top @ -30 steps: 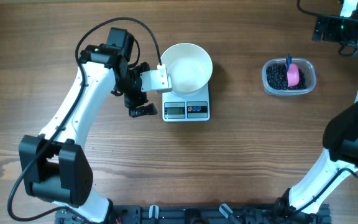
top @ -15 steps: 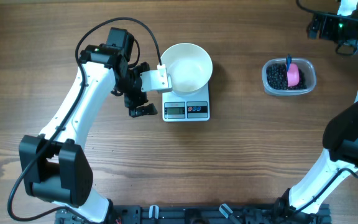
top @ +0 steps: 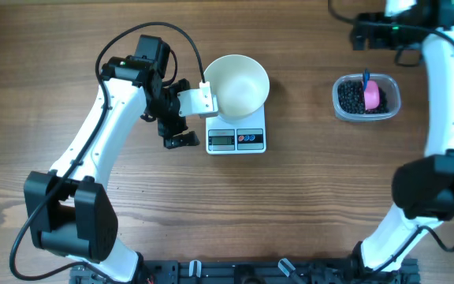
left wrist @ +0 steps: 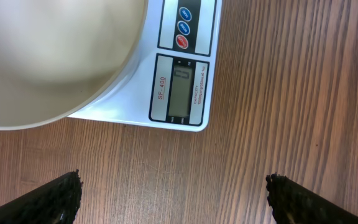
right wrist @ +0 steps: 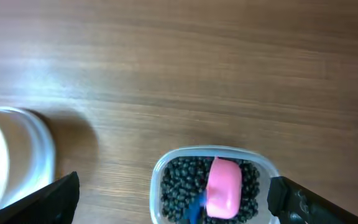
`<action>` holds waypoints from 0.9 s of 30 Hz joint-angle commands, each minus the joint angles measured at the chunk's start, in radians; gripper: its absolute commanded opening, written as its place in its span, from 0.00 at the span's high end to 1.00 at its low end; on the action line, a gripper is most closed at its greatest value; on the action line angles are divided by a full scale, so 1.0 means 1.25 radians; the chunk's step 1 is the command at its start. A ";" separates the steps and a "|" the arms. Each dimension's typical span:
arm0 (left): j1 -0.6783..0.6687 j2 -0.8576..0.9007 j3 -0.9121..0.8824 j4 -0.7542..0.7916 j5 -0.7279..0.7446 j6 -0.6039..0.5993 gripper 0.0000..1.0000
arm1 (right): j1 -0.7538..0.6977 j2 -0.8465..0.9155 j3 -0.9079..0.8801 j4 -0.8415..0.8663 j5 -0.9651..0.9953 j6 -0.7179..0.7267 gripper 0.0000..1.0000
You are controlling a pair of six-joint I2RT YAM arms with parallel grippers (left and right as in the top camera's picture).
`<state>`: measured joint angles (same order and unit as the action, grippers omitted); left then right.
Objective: Scoop item into bowl and weigh 150g on scale
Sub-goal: 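Move the right gripper down to the pink scoop in the bean tub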
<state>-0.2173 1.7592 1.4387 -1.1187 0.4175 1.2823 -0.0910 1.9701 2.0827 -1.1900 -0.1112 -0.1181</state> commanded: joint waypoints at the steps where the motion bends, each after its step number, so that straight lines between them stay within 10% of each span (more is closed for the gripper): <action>1: -0.003 0.004 -0.005 -0.002 0.021 0.016 0.00 | 0.045 0.082 -0.011 0.003 0.114 -0.008 0.00; 14: -0.003 0.004 -0.005 -0.002 0.021 0.016 0.00 | 0.046 0.144 -0.011 -0.139 0.202 0.159 0.03; 21: -0.003 0.004 -0.005 -0.002 0.021 0.016 0.00 | 0.046 0.144 -0.011 -0.143 0.217 0.157 0.36; 24: -0.003 0.004 -0.005 -0.002 0.021 0.016 0.00 | 0.045 0.144 -0.011 -0.145 0.229 0.157 0.67; 27: -0.003 0.004 -0.005 -0.002 0.021 0.016 0.00 | 0.045 0.144 -0.013 -0.153 0.219 0.160 0.67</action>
<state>-0.2173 1.7592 1.4387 -1.1183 0.4175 1.2823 -0.0307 2.1422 2.0686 -1.3743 0.1505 0.0757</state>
